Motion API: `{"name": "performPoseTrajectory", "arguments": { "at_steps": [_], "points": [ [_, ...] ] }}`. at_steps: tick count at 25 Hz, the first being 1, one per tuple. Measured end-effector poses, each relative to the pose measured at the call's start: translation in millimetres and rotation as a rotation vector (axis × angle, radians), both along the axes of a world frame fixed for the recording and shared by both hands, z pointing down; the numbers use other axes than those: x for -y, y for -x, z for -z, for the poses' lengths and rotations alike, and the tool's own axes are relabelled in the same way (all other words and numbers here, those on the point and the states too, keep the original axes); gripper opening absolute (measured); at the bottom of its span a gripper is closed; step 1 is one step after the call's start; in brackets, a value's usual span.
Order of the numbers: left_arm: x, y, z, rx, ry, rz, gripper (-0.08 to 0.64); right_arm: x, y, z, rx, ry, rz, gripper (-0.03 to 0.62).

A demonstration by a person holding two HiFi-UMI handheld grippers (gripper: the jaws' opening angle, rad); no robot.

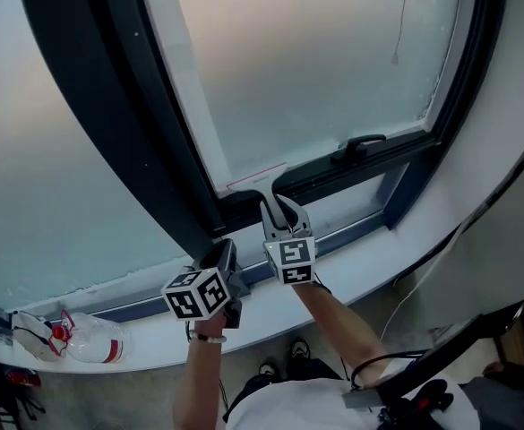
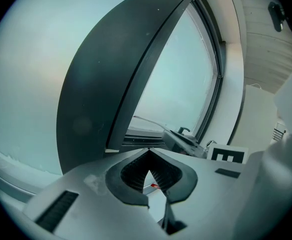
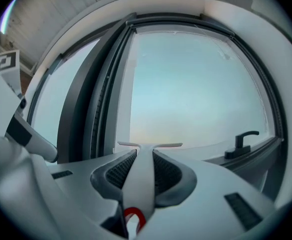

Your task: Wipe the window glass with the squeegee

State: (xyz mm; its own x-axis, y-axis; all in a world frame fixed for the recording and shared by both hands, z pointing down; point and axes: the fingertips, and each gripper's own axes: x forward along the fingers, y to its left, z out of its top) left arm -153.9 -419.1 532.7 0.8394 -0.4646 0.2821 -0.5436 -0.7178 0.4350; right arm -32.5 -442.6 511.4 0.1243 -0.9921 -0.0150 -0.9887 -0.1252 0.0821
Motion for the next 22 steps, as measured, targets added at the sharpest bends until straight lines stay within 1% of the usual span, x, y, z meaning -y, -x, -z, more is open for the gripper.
{"name": "performPoseTrajectory", "arguments": {
  "at_steps": [3,5,7,10,12,15,19,22],
  "points": [
    [-11,11,-6,-0.005,-0.003,-0.026,0.000,-28,-10,11,0.028,0.003,-0.017,0.087],
    [-19,24,-13,0.003,-0.014,-0.041,0.000,-49,-13,15,0.060,0.019,-0.038,0.087],
    [-26,41,-19,0.008,-0.026,-0.048,0.000,-75,-11,18,0.082,0.032,-0.066,0.087],
    [-43,63,-22,-0.010,-0.041,-0.077,0.000,-125,2,18,0.110,0.044,-0.125,0.087],
    [-59,81,-28,0.001,-0.066,-0.114,0.000,-162,23,14,0.139,0.048,-0.163,0.087],
    [-80,117,-44,0.024,-0.073,-0.163,0.000,-213,76,-7,0.206,0.074,-0.187,0.087],
    [-98,154,-68,0.040,-0.030,-0.194,0.000,-254,142,-52,0.381,0.137,-0.180,0.087],
    [-117,171,-83,0.044,0.004,-0.203,0.000,-278,171,-73,0.466,0.152,-0.205,0.087]
  ]
}}
